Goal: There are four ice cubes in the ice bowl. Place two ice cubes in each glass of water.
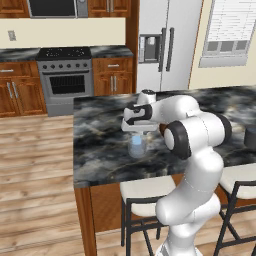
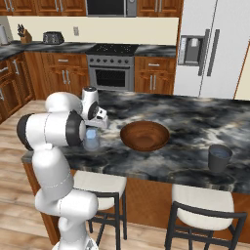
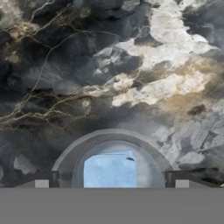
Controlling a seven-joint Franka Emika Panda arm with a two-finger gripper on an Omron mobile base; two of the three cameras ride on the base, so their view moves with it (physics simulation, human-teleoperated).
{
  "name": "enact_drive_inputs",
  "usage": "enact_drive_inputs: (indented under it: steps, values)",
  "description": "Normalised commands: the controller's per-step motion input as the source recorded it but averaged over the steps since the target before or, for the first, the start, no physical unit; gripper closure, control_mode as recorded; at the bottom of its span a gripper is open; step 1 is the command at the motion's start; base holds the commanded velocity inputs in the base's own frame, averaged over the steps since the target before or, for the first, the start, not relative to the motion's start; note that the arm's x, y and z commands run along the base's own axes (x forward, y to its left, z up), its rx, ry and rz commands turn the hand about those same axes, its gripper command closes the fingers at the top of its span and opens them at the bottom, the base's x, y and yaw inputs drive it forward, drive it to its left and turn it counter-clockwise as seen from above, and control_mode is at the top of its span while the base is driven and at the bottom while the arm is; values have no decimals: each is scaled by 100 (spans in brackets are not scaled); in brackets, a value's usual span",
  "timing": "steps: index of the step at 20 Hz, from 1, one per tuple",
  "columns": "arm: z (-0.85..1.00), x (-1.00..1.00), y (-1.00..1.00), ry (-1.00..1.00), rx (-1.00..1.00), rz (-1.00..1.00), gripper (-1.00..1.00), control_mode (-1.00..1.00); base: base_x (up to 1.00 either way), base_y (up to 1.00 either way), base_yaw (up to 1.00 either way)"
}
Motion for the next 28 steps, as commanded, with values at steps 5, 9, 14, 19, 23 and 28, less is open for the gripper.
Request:
enact_drive_inputs:
  steps: [5,9,14,19,23,28]
  values:
    - [30,-36,-7,-5,0,0,-100,-100,0,0,0]
    - [21,-98,-20,-6,0,0,-100,-100,0,0,0]
    - [0,-100,-40,0,0,0,-100,-100,0,0,0]
    - [0,-85,-24,0,-1,0,-100,-100,0,0,0]
    - [0,-65,-6,2,-5,0,-100,-100,0,0,0]
    - [2,-86,-30,0,-5,0,-100,-100,0,0,0]
